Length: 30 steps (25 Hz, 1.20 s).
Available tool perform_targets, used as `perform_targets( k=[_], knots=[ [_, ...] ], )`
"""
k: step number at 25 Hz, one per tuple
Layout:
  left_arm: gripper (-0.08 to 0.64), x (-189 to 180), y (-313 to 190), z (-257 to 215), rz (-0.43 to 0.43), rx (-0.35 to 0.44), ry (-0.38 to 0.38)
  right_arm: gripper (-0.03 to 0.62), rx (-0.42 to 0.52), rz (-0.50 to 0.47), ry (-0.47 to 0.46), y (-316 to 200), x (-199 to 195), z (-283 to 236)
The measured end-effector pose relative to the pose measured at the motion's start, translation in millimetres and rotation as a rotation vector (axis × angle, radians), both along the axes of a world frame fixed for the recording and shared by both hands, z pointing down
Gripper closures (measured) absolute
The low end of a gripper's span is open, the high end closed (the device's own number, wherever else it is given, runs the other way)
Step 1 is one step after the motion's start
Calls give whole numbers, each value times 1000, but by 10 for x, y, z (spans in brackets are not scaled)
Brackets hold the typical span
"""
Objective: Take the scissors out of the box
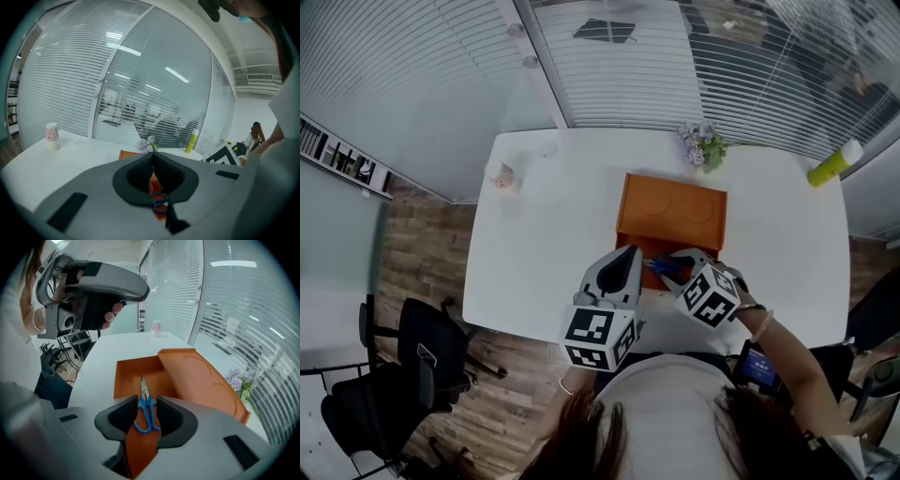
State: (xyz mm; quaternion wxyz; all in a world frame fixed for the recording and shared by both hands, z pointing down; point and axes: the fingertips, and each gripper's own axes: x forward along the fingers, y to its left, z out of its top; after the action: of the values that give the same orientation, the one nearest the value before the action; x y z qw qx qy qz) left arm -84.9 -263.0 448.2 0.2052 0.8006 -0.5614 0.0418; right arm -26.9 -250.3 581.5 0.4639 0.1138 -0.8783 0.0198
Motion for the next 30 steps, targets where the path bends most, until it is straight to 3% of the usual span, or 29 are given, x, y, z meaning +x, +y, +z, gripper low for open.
perform_targets(
  k=[14, 30],
  knots=[
    [540, -72, -68, 151, -27, -45, 20, 430, -63, -55, 143, 1, 39, 411],
    [540, -138, -112, 227, -38, -74, 33, 433, -100, -98, 194, -14, 3, 556]
  ],
)
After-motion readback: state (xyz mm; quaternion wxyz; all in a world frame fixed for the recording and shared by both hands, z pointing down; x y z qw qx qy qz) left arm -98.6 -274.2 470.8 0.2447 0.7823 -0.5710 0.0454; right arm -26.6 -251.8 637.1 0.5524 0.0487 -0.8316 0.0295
